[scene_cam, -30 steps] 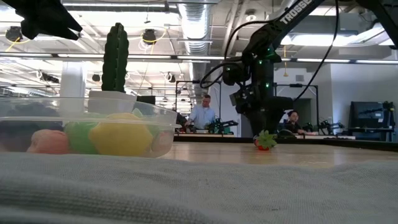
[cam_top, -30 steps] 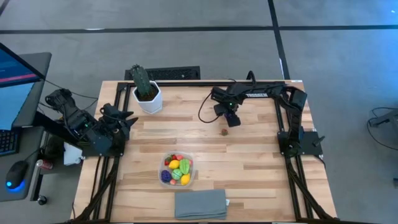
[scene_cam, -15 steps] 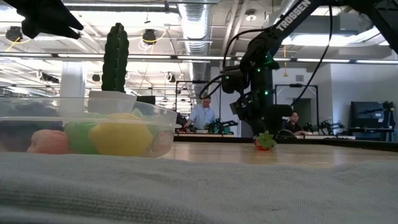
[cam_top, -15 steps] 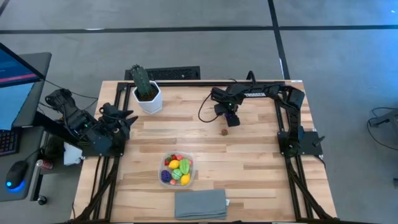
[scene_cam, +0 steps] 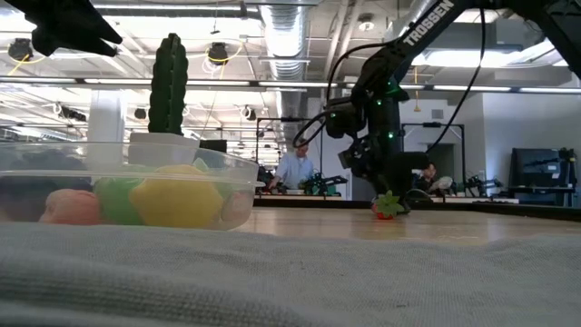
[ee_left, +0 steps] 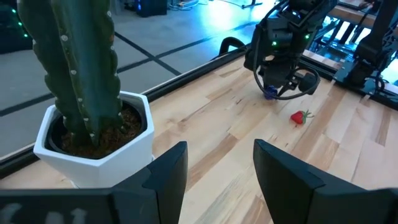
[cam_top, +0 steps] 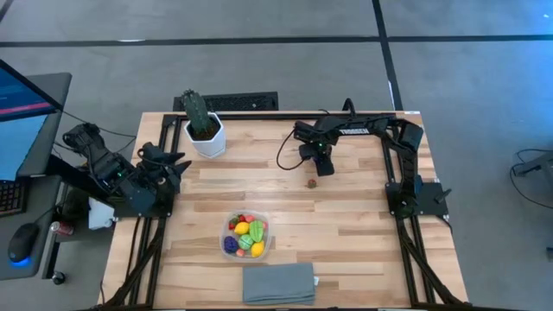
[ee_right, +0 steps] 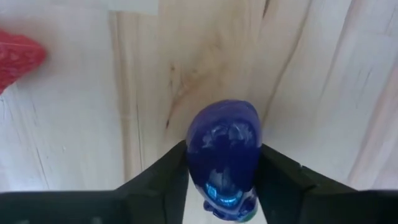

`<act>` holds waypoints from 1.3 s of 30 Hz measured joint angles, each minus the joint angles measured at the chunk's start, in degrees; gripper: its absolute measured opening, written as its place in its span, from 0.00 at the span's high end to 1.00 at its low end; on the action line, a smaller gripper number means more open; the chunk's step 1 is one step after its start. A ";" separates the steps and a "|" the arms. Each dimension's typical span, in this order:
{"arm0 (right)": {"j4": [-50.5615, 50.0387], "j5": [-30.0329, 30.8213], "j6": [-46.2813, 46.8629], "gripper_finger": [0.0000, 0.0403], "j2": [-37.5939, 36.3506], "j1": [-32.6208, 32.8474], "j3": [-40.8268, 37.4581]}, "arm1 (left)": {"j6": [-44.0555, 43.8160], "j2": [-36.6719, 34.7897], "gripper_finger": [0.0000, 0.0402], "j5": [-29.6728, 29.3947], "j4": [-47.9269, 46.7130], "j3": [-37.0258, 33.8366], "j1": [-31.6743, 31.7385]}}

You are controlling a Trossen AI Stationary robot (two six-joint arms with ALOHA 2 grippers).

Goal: Pick and placing Produce into tupperware
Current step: Put the eggplant into the transparent bin

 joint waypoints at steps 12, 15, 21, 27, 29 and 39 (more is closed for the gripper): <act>-0.20 0.02 2.75 0.55 0.00 -0.02 0.00 | 0.00 0.00 0.57 -0.04 -0.10 0.00 0.00; -0.18 0.01 2.88 0.53 0.00 -0.02 0.00 | 0.00 0.00 0.57 -0.04 -0.09 0.00 0.00; -0.35 -0.04 3.84 0.58 0.00 -0.02 0.00 | 0.00 0.00 0.57 -0.04 -0.09 0.00 0.00; -1.20 -0.07 4.53 0.61 0.00 -0.02 0.00 | 0.00 0.00 0.57 -0.09 -0.10 0.00 0.00; -1.75 -0.09 4.54 0.59 0.00 -0.02 0.00 | 0.00 0.00 0.57 -0.11 -0.11 0.00 0.00; -3.17 -0.24 6.02 0.60 0.07 -0.02 1.29 | 0.29 0.00 0.57 -0.11 -0.15 0.00 0.00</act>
